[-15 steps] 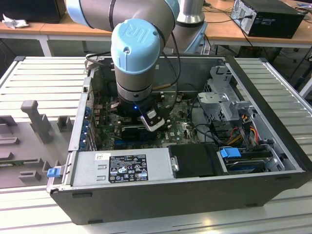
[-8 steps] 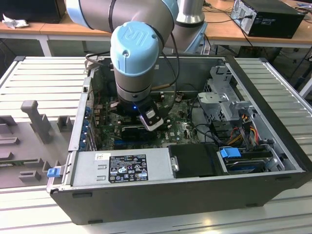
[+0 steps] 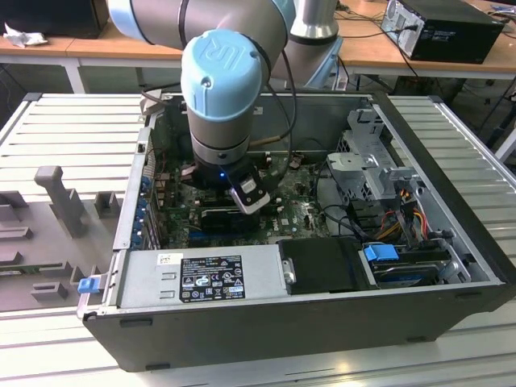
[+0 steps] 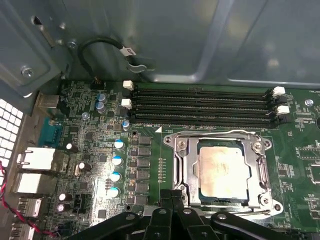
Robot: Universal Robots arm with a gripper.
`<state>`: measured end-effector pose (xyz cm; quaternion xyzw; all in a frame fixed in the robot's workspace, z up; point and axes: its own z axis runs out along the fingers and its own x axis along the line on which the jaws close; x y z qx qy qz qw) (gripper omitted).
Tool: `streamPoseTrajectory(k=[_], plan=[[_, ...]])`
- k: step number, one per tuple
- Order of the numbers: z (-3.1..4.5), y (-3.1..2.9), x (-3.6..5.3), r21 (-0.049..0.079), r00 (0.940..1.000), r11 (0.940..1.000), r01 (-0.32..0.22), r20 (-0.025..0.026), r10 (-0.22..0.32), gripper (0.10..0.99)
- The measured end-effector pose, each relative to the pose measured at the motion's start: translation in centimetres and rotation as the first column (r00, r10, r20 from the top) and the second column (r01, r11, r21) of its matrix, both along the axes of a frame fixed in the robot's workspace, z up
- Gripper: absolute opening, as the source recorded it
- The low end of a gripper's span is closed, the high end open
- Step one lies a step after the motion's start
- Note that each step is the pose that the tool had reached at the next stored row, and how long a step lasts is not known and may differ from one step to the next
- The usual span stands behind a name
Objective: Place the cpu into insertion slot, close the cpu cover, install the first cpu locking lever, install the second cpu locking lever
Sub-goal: 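Install the second cpu locking lever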
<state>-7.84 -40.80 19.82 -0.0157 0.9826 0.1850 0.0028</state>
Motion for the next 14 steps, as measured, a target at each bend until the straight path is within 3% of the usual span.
streamPoseTrajectory(k=[14], plan=[[1.72, 0.09, 0.00, -0.032, 1.0000, 0.9995, 0.000, 0.0001, 0.000, 0.106]])
